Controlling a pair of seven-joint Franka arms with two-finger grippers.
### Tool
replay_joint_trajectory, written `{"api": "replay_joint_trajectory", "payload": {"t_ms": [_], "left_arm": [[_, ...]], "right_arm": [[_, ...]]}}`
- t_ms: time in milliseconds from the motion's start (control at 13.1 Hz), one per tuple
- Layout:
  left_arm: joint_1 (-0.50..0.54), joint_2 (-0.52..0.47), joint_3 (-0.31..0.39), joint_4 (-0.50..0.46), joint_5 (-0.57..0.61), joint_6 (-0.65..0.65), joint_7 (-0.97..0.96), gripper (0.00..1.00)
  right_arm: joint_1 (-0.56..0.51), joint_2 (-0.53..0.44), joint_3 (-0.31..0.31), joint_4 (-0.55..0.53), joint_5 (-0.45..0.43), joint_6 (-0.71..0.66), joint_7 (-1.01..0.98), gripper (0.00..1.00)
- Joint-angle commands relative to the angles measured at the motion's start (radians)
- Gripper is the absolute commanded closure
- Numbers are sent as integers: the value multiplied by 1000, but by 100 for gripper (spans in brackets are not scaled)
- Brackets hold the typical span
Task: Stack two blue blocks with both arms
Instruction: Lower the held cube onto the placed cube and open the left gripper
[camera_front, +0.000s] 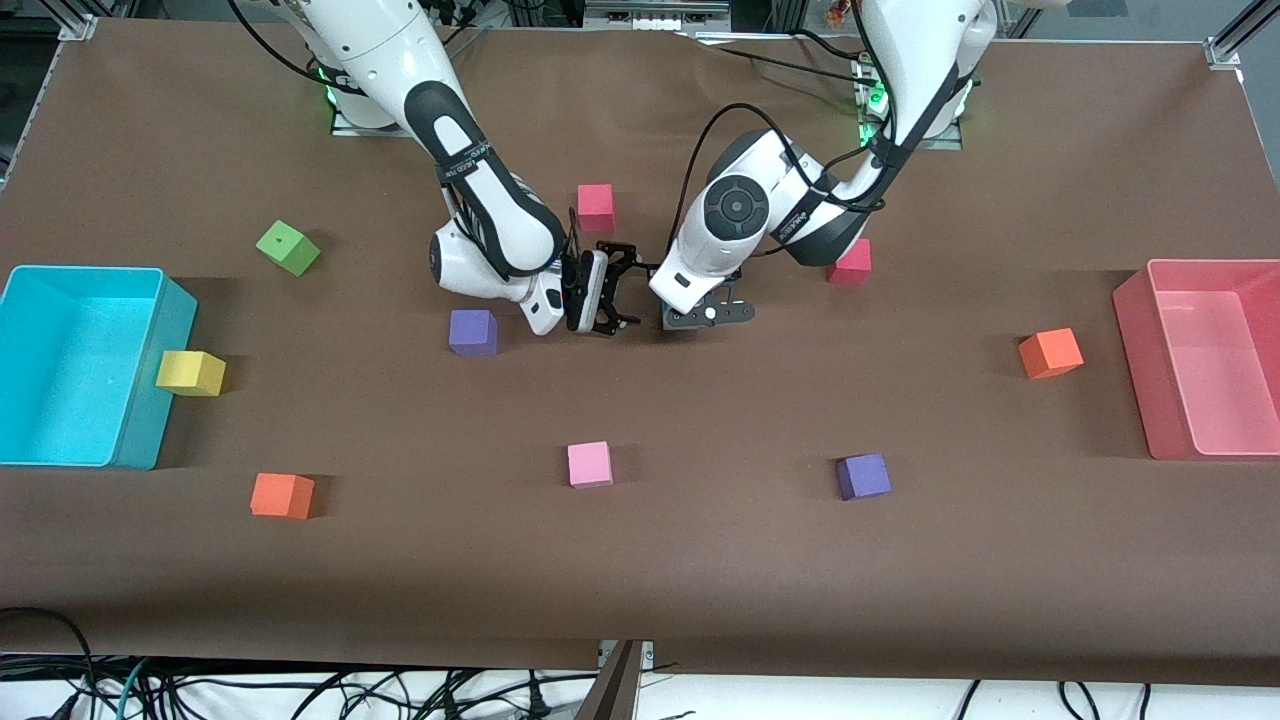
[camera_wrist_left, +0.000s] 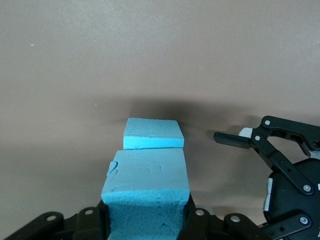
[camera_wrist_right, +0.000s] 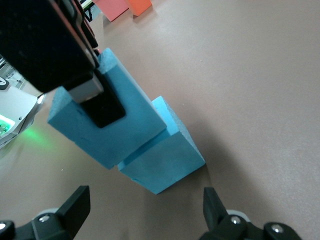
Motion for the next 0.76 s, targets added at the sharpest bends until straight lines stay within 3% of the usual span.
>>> {"api": "replay_joint_trajectory", "payload": {"t_ms": [0, 153, 229, 306, 382, 688], "left_arm": [[-33, 22, 18, 33, 1, -3, -18, 100], [-37, 25, 26, 35, 1, -3, -18, 100], [-40, 31, 30, 35, 0, -3, -18, 81], [-42, 36, 43, 35, 0, -3, -17, 47], [-42, 38, 47, 37, 0, -2, -17, 0], [-40, 21, 49, 38, 0, -3, -4, 0]], "right_arm": [[-8, 8, 5, 9, 21, -10, -24, 0], [-8, 8, 5, 9, 21, -10, -24, 0], [-8, 8, 5, 7, 21, -10, -26, 0], [-8, 8, 4, 7, 21, -10, -27, 0], [-8, 6, 4, 6, 21, -10, -26, 0], [-8, 1, 2, 4, 13, -10, -17, 0]]}}
